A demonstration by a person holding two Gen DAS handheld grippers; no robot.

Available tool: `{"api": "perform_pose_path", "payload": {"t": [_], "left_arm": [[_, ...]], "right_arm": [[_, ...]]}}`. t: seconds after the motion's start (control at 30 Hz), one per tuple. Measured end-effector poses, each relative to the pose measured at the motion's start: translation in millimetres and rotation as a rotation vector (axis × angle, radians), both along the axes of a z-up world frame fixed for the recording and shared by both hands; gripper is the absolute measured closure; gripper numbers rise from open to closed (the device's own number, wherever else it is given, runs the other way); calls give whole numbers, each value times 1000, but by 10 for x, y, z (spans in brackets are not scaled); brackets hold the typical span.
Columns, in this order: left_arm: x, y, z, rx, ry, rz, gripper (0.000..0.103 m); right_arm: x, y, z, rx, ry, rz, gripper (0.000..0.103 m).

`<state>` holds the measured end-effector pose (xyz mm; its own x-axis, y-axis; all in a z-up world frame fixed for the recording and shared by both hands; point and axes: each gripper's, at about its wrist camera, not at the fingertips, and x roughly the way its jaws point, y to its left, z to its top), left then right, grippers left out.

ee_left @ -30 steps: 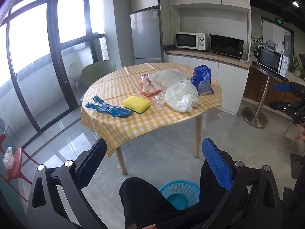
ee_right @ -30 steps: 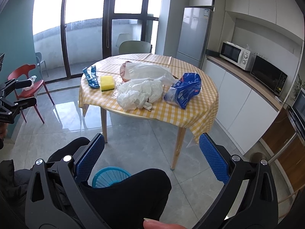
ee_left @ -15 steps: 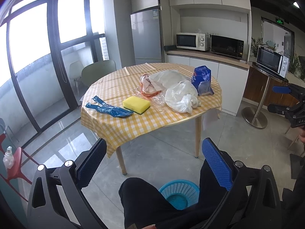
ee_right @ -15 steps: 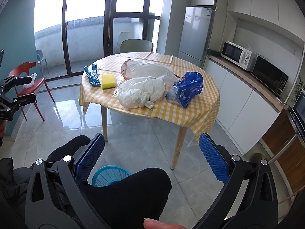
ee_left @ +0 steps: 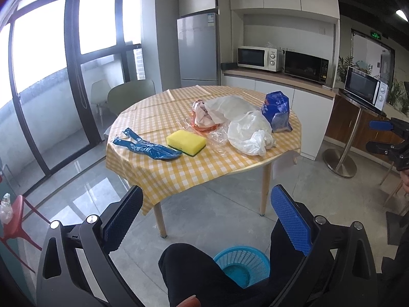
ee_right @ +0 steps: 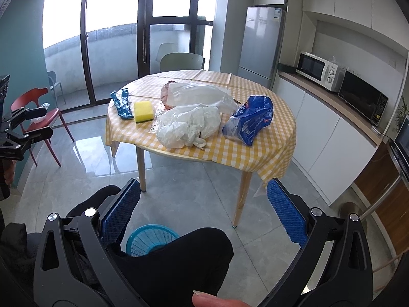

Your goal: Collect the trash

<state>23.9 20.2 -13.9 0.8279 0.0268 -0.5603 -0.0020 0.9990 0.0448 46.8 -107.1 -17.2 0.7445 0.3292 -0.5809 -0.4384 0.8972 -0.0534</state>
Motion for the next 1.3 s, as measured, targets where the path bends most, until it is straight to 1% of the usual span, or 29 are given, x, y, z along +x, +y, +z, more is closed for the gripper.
{"api": "perform_pose_path", "payload": {"t": [0.1, 0.17, 0.23, 0.33, 0.5, 0.57, 0.67, 0.77, 0.87, 0.97, 1.1, 1.2, 1.23, 1.27, 1.3], "left_arm": [[141, 97, -54, -39, -2, -19, 5], [258, 164, -99, -73, 5, -31, 5], [358, 226, -140, -105, 15, -31, 5], [510, 313, -209, -152, 32, -28, 5], [776, 447, -303, -150, 56, 2, 5], [887, 529, -340, -163, 67, 17, 5], [1084, 670, -416, -179, 80, 46, 6], [1291, 797, -504, -177, 96, 74, 6], [1491, 937, -602, -217, 107, 84, 6], [1674, 1062, -713, -240, 122, 98, 6], [1934, 1193, -850, -235, 149, 130, 6], [2121, 1270, -941, -234, 171, 155, 6], [2189, 1285, -969, -229, 176, 166, 6], [2244, 1296, -985, -219, 180, 176, 6], [2295, 1305, -998, -207, 182, 188, 6]], "right_arm": [[108, 61, -2, 12, -6, 29, 8], [217, 159, -23, -24, -7, 37, 8], [339, 240, -64, -67, 12, 25, 8], [493, 288, -92, -57, 45, 32, 8], [759, 300, -120, -33, 85, 17, 8], [876, 297, -125, -29, 96, 2, 8], [1080, 281, -101, -13, 94, -24, 8], [1340, 272, -106, -1, 97, -55, 8], [1631, 275, -164, 5, 121, -83, 9], [1913, 317, -238, 8, 152, -94, 17], [2261, 416, -417, -19, 188, -107, 17], [2528, 436, -545, -9, 225, -129, 18], [2618, 432, -589, -7, 236, -143, 19], [2705, 422, -630, -5, 248, -156, 24], [2785, 410, -667, 2, 259, -167, 25]]}}
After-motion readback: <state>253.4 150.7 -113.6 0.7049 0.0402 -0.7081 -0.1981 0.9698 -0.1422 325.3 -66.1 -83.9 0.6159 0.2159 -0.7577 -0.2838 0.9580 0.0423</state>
